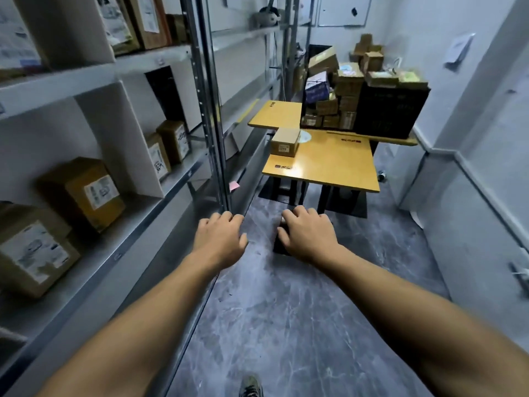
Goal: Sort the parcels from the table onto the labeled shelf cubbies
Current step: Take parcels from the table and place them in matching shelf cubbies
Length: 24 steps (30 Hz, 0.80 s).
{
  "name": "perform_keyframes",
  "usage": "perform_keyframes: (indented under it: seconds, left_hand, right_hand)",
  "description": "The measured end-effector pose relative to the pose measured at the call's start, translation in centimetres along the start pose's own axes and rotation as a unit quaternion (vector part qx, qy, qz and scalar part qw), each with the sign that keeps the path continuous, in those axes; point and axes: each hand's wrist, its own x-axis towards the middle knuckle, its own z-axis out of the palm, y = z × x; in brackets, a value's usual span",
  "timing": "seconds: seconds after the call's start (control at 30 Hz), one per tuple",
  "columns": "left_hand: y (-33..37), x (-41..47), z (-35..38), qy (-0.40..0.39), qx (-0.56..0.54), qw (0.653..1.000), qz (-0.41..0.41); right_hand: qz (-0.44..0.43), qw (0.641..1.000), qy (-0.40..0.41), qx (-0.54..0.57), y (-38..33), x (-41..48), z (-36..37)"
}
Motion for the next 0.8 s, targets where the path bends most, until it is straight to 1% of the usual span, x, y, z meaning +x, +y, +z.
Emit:
perform_keyframes:
  seconds: [0.07,0.17,0.3,0.4,0.6,0.8]
  left_hand:
    - [0.0,4.3,0.4,0.015,-0.003,1.0,0.018]
    - [0.3,11.2,0.5,0.029,0.007,0.998,0.052]
    - [2.0,19.3,0.6,0.036,0.009,0.995,0.089]
    - [3.8,23.6,1.7,0.037,-0.005,0.993,0.113]
    - [6.8,33.3,4.4,0.023,-0.013,0.993,0.114]
    - [10.3,43.6,6.5,0.012,-0.023,0.996,0.082]
  right_hand:
    - [0.013,1.0,0.012,0.002,1.3,3.4,0.2]
    - [0.027,1.0,0.008,-0.008,3.8,7.8,0.7]
    - [0.07,0.998,0.003,-0.01,8.1,12.1,1.1]
    - [0.067,0.998,0.001,-0.017,11.0,15.3,1.7]
    - [0.09,0.996,-0.016,0.003,18.4,23.1,3.9]
    - [0.093,0.995,-0.022,0.031,26.3,31.5,6.9]
